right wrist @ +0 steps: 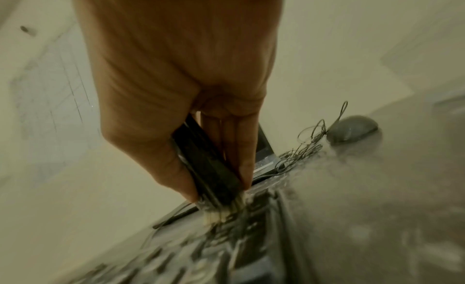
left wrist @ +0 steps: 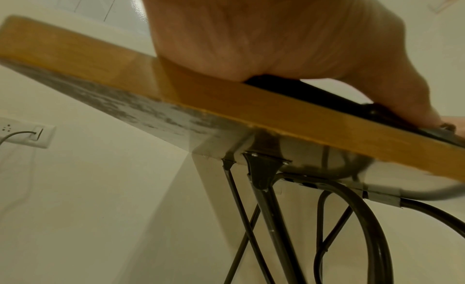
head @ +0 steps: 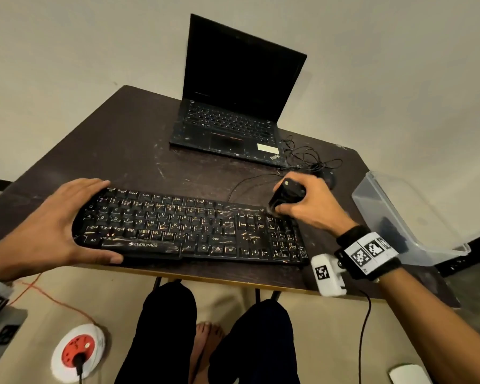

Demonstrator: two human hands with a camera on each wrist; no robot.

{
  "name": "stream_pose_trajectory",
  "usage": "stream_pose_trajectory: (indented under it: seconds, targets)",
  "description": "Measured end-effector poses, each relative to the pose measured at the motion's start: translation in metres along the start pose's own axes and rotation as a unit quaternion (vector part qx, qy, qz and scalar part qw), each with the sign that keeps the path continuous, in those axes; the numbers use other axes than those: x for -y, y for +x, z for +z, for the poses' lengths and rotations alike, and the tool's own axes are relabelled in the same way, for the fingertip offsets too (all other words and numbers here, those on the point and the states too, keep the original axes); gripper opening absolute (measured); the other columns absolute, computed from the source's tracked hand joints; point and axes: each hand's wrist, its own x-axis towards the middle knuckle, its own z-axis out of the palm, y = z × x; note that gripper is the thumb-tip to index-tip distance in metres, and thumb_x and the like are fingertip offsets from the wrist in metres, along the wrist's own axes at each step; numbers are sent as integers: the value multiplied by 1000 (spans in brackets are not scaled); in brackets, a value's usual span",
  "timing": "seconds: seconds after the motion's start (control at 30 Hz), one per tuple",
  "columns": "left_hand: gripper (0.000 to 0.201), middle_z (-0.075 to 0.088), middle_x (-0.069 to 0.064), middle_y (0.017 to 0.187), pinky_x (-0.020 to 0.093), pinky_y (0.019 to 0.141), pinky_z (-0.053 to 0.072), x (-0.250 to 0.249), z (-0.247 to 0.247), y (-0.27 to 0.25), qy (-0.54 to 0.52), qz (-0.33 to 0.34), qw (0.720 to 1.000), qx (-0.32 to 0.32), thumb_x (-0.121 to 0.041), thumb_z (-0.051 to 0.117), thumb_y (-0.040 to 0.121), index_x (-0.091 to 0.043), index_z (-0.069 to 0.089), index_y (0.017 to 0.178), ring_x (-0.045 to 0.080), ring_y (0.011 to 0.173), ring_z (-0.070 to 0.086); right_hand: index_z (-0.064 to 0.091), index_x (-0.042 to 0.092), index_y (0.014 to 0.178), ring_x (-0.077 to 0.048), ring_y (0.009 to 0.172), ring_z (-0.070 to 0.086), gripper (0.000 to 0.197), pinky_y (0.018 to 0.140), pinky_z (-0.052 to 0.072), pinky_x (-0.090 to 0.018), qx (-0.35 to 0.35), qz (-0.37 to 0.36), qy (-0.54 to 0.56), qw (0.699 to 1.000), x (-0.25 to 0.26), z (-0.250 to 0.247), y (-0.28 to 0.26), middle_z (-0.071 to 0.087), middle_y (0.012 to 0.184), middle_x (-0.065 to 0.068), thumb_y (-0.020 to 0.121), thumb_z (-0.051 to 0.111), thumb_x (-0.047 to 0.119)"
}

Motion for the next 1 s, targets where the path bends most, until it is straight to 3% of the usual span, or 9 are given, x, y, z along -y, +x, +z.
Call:
stream_pose_trajectory:
  seconds: [0.17,0.27,0.4,0.47,0.6,0.73,0.8,0.87,1.0]
  targets:
    - [148,34,-25,153,57,124,27,-3,-1,-2,-13,-6,1000,-3,-94,79,35,-24,36,159,17,151,29,74,26,100,-13,90,75,33,86,64,-44,47,-8,7,999,4,-1,1,77,97,4,75,91,12]
    - [141,23,-40,150,57,123,27,-8,-2,-2,-9,-6,1000,3,-94,78,36,-40,33,158,16,151,28,73,23,100,-12,90,75,33,86,64,-45,24,-10,-9,1000,7,-2,3,77,97,5,75,91,13]
    - [131,21,-41,150,59,123,27,-5,-3,-3,-11,-3,1000,4,-94,78,36,-58,26,150,16,152,28,73,24,101,-14,89,75,34,83,65,-42,52,-23,2,998,10,-1,7,77,97,4,75,91,11]
    - [131,21,-41,149,58,124,27,-8,-3,-2,-6,-6,1000,6,-95,78,36,-56,26,150,16,152,28,73,22,100,-16,91,75,33,86,64,-48,38,-23,0,999,11,0,8,77,97,3,74,90,11]
    - [127,21,-43,148,56,124,26,-9,-4,-4,-15,-3,1000,5,-95,77,35,-61,25,146,13,151,27,74,23,102,-13,91,76,35,86,64,-41,65,-30,7,997,13,3,10,77,99,5,75,91,9]
    - [126,32,-30,153,59,124,27,-12,-4,-1,-14,-9,1000,9,-96,77,35,-61,26,146,15,151,28,74,24,101,-11,89,75,34,85,64,-38,49,-27,9,998,14,3,10,77,97,5,74,91,10]
    - [126,29,-35,151,58,124,27,-10,-4,-3,-21,-9,1000,4,-96,77,35,-62,26,145,16,151,28,74,24,102,-10,90,75,34,83,63,-34,63,-34,6,997,15,4,11,77,99,5,75,92,11]
    - [126,24,-41,148,57,124,27,-11,-4,-3,-16,-9,1000,8,-96,76,34,-63,26,144,16,151,28,74,23,101,-10,90,75,34,87,64,-39,39,-28,0,999,15,2,12,77,97,6,75,91,9]
    - [132,25,-37,149,58,124,27,-7,-3,-1,-14,-12,1000,1,-95,78,35,-55,27,150,16,152,28,75,23,103,-10,92,76,37,86,64,-36,62,-17,21,998,13,2,9,77,100,5,75,92,8]
